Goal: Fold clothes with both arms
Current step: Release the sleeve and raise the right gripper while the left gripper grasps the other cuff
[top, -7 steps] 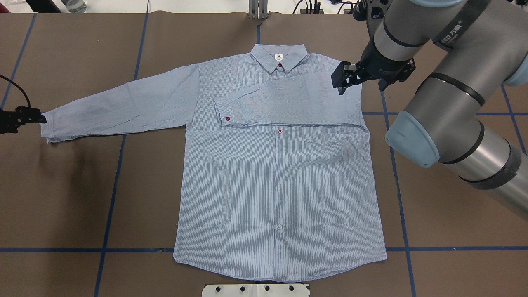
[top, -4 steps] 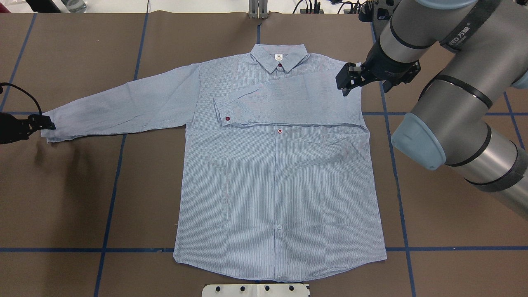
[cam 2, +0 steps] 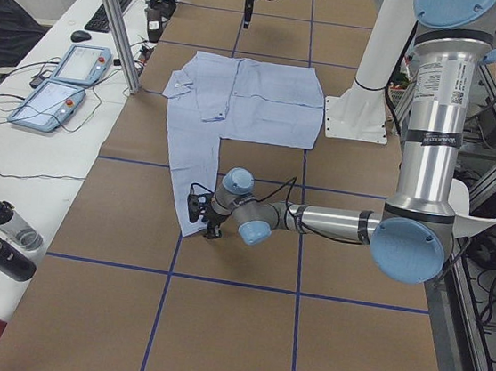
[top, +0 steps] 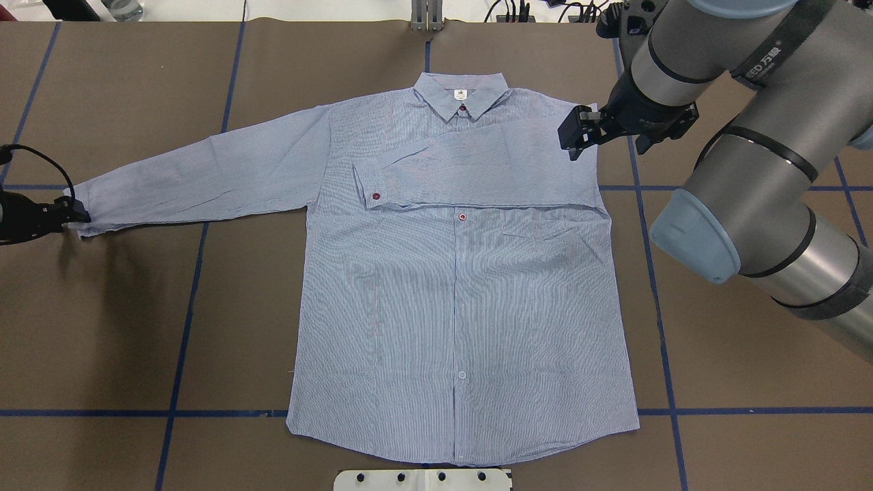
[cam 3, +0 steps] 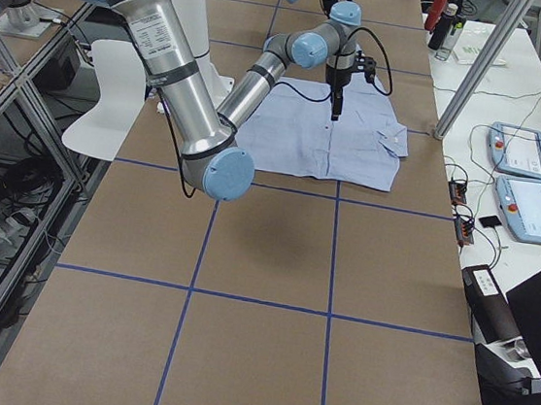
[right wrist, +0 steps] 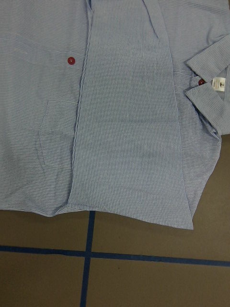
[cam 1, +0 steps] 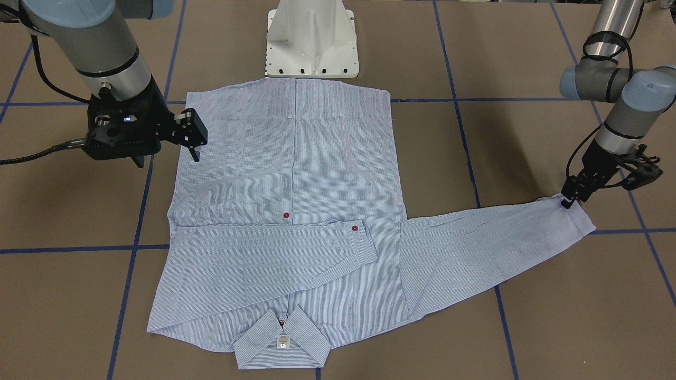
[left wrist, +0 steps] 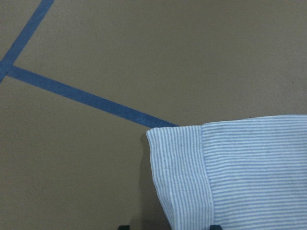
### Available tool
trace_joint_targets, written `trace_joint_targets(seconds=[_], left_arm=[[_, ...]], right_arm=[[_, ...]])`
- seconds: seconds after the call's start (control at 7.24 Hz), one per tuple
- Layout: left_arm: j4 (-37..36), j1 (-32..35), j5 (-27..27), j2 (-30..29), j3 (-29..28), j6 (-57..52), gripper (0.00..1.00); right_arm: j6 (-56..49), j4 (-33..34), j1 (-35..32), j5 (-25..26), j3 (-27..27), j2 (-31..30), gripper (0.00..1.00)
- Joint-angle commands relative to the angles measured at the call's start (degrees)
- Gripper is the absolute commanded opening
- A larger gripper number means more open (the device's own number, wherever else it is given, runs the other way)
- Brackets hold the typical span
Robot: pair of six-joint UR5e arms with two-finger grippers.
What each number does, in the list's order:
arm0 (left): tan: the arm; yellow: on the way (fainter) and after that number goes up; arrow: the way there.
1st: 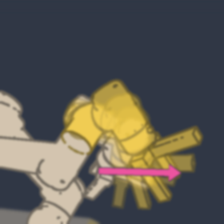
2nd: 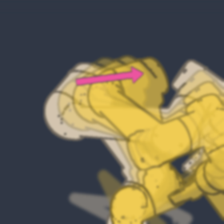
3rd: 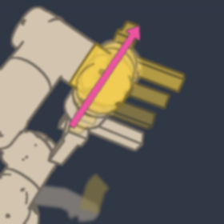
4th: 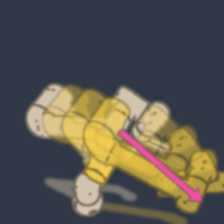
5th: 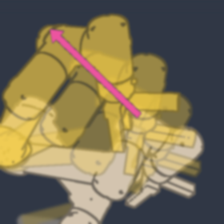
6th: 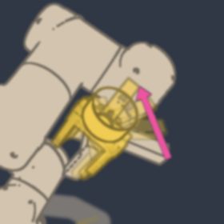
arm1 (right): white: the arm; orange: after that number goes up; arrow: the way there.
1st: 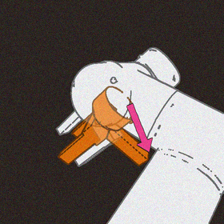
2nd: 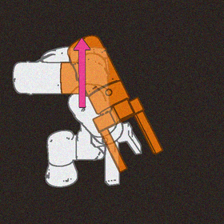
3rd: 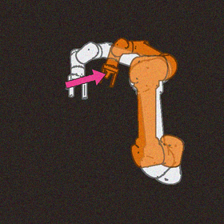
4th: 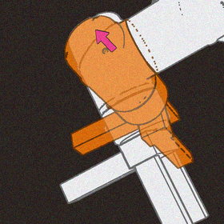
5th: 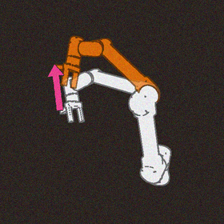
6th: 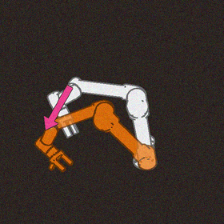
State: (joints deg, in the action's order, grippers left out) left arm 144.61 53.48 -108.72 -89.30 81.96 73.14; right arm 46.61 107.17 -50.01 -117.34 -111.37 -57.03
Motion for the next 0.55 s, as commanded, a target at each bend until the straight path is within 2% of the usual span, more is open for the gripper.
trace_joint_targets(seconds=[0.0, 0.28, 0.41], left_arm=[[0.0, 0.0, 0.0, 0.0, 0.1, 0.1, 0.35], [-0.1, 0.0, -0.1, 0.0, 0.5, 0.1, 0.02], [-0.3, 0.1, -0.4, 0.0, 1.2, -0.1, 0.0]], right_arm=[[0.0, 0.0, 0.0, 0.0, 0.0, -0.2, 1.0], [0.1, 0.0, 0.0, 0.1, -0.1, -0.3, 1.0], [0.1, 0.0, 0.0, 0.2, -0.1, -0.3, 1.0]])
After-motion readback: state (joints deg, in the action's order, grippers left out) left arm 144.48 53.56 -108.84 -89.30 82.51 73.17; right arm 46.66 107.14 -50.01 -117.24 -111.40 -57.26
